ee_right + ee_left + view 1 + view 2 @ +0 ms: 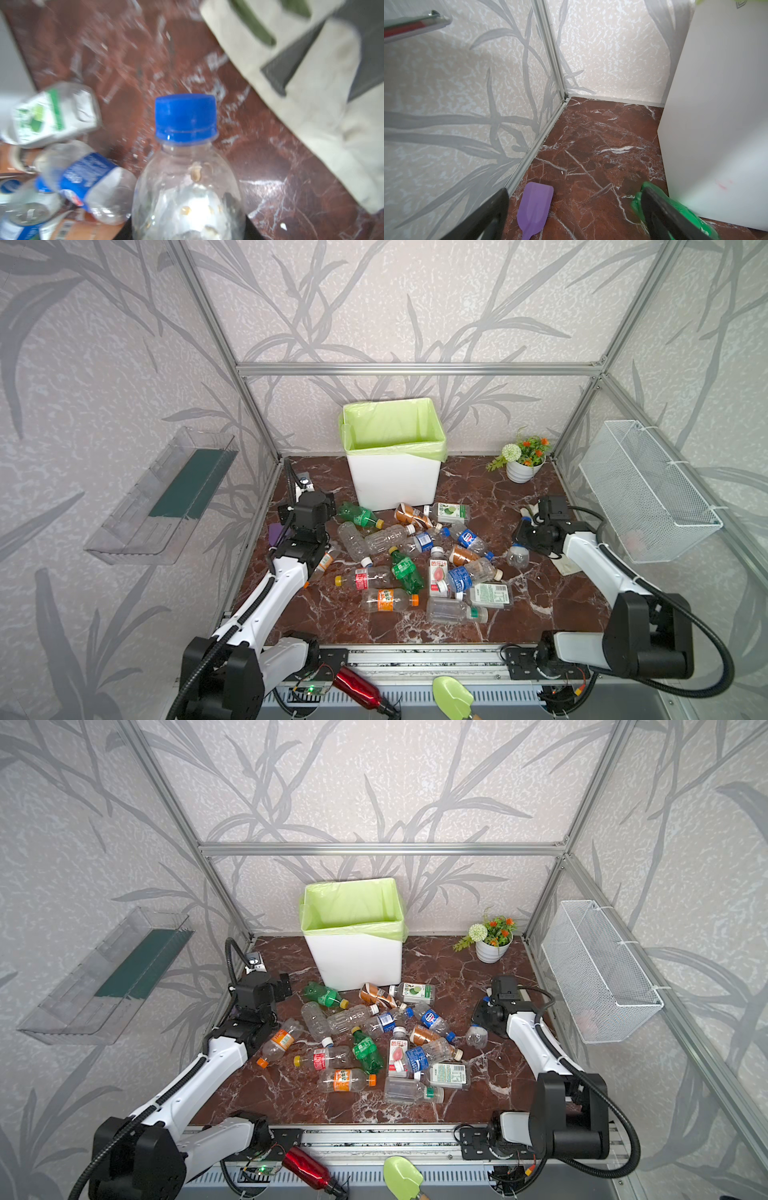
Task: Throw the plastic bottles in the bin
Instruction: 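Lift the blue-capped bottle and carry it over the bin with the right gripper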
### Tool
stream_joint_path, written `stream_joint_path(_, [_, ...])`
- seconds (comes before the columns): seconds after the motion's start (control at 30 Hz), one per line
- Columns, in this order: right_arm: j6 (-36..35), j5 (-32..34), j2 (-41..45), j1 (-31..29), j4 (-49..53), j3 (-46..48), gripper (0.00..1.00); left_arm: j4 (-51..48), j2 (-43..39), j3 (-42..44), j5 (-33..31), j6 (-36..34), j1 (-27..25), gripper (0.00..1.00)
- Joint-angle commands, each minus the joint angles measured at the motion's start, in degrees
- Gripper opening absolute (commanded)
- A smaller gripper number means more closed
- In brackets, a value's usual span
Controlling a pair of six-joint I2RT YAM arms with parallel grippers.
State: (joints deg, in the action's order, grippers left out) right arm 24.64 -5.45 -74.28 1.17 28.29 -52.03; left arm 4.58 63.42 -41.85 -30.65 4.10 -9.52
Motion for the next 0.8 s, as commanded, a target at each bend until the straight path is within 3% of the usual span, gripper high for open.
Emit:
stream_joint_path(0.0, [-3.5,-0.3,4.5,0.3,-3.9,-8.3,0.48,-3.6,-1.2,-0.3,-1.9,2.1,0.6,0.99])
stream_joint_path(0.23, [-5.6,-4.3,3.0,-0.2,-12.5,-30.2,0.46,-8.2,-2.2,-0.3,-2.6,6.3,1.4,0.99])
stream_joint_path(0.37, [-9.4,-2.4,-2.0,-4.7,-14.2,-43.9,0.48,-10.9,-2.3,-0.7,-2.5,8.3,1.7,0.99])
stream_joint_path(0.53, [-5.7,-4.0,-9.8,-8.5,-21.4,-54.3,0.49,-12.6,-3.2,-0.6,-1.8,9.7,1.9,0.99])
stream_joint_path(0.67, [-10.4,-5.5,-24.4,-20.0,-14.0,-70.3,0.49,-13.5,-3.6,-0.4,-1.5,10.8,1.9,0.99])
stream_joint_path(0.77, [-13.8,-11.1,-44.8,-27.6,2.9,-92.7,0.50,-14.4,-3.6,-0.3,-1.1,11.6,1.9,0.99])
